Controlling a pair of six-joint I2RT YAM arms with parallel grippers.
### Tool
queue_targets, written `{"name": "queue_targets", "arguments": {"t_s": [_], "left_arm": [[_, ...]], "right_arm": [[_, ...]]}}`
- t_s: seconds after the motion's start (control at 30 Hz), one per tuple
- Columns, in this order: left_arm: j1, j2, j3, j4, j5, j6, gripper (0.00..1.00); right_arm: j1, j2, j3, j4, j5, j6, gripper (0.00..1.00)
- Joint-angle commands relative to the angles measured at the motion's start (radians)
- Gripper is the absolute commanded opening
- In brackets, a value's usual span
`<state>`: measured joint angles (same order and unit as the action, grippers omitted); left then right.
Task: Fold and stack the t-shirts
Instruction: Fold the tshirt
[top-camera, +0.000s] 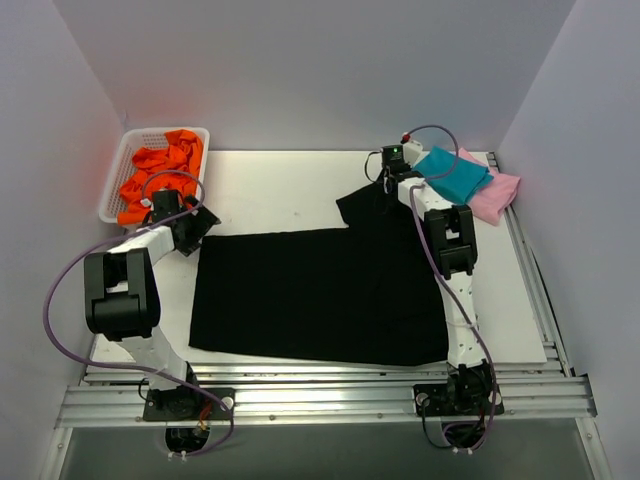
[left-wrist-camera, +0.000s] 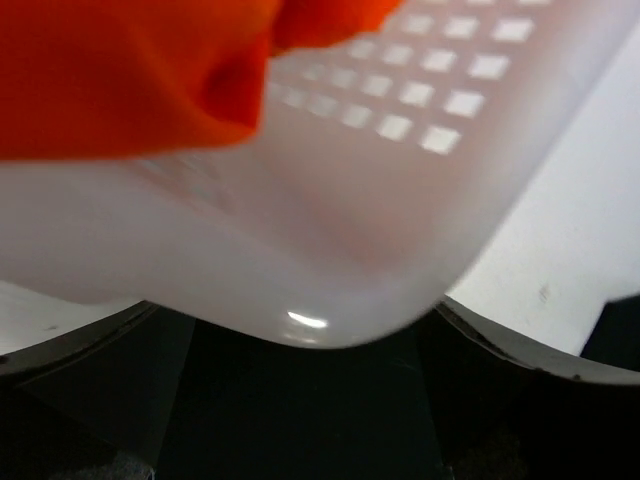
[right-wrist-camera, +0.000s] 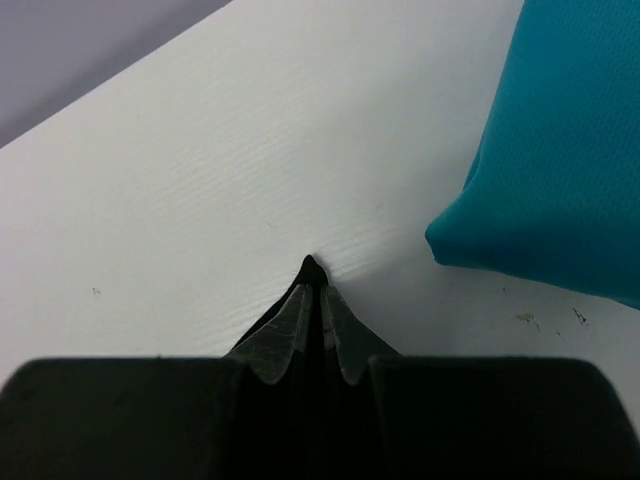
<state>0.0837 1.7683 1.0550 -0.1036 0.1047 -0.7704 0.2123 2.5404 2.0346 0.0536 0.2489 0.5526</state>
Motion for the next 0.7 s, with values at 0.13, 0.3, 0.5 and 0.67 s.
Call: {"name": "queue_targets", "arguments": {"t_s": [0.13, 0.3, 0.5, 0.67], "left_arm": [[0.034, 0.02, 0.15, -0.188, -0.143, 0.091, 0.96], [0.034, 0.101, 0.247, -0.258, -0.135, 0.158, 0.95], [0.024, 0.169, 0.274, -0.286, -0.071, 0.171, 0.98], [0.013, 0.148, 0.241, -0.298, -0.08, 0.174, 0.95]], "right_arm": [[-0.03, -0.057, -0.149, -0.083, -0.06, 0.012, 0.0], [-0.053, -0.077, -0.182, -0.066, -0.097, 0.024, 0.0], [-0.083, -0.111, -0.217, -0.063, -0.117, 0.032, 0.0], [-0.1, -0.121, -0.244, -0.029, -0.134, 0.041, 0.0]]}}
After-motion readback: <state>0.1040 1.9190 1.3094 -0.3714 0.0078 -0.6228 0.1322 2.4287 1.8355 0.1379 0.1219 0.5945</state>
